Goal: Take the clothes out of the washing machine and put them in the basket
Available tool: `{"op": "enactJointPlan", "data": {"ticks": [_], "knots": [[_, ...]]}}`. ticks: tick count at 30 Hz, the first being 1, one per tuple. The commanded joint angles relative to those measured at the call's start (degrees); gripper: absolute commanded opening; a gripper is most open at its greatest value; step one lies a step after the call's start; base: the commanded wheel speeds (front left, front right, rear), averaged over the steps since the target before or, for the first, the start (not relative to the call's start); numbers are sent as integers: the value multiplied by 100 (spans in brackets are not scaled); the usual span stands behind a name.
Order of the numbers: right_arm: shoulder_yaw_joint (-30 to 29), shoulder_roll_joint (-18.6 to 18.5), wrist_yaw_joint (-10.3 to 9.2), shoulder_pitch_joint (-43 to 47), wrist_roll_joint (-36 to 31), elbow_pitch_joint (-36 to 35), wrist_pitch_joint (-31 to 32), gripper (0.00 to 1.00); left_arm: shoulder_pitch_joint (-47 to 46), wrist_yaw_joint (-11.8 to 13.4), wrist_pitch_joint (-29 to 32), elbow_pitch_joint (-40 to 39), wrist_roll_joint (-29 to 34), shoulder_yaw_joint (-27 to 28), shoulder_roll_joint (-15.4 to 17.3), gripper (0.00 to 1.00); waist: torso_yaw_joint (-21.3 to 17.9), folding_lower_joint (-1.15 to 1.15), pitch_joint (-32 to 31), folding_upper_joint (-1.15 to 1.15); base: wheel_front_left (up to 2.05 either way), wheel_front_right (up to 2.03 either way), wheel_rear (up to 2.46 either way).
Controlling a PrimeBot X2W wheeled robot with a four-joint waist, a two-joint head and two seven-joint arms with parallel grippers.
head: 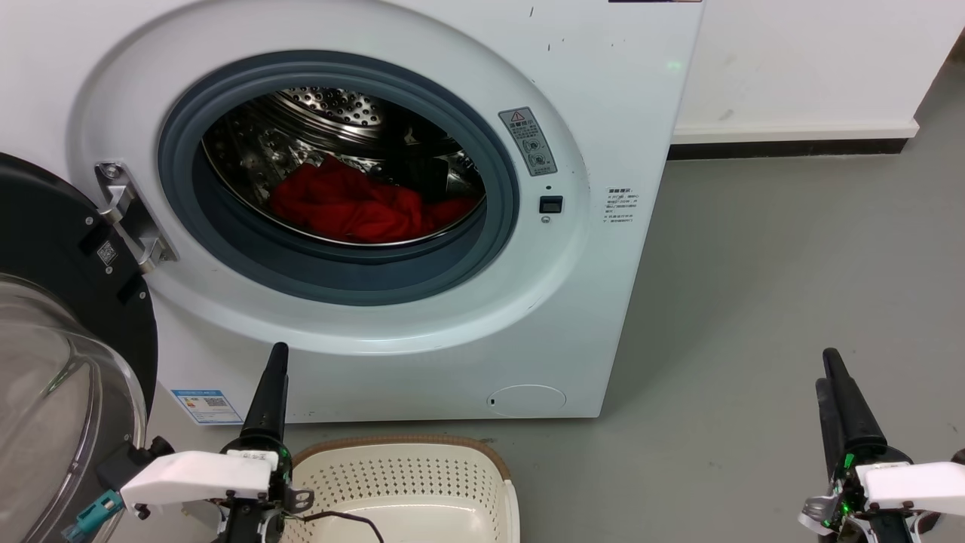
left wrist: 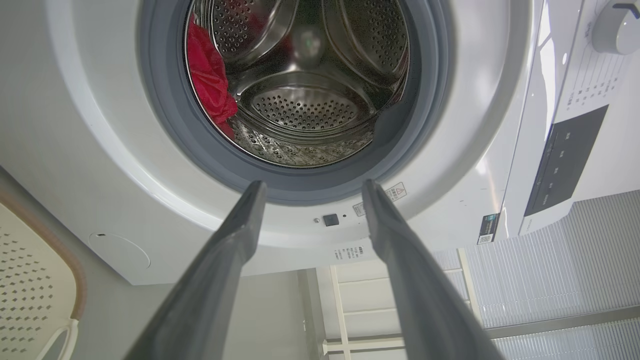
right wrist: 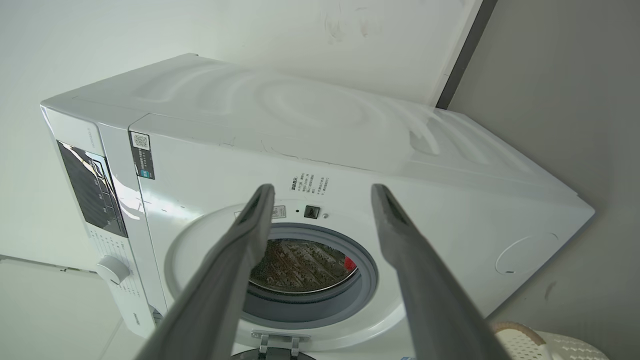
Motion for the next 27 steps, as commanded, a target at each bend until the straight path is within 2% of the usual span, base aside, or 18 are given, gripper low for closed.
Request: {"op": "enactJointPlan", "data": {"ticks": [1,12,16,27], "knots": [[-9,-22,1,-23,-229,-177,-48,100,-67,2,-48,-160,206,-28,17,100,2,0,-1,0,0,0,0],[114,-23,1,261,-1874,-722,-305,100,-23,237,-304,-521,1641,-412,18,100,27,0,-30,0,0,0,0],[193,-23,1,391,-2680,-862,-411,100,13,319,-411,-603,2200,-513,19,100,34,0,-44,0,0,0,0],[165,-24,1,587,-4027,-1109,-462,100,113,403,-630,-656,3270,-674,20,100,70,0,-71,0,0,0,0]]}}
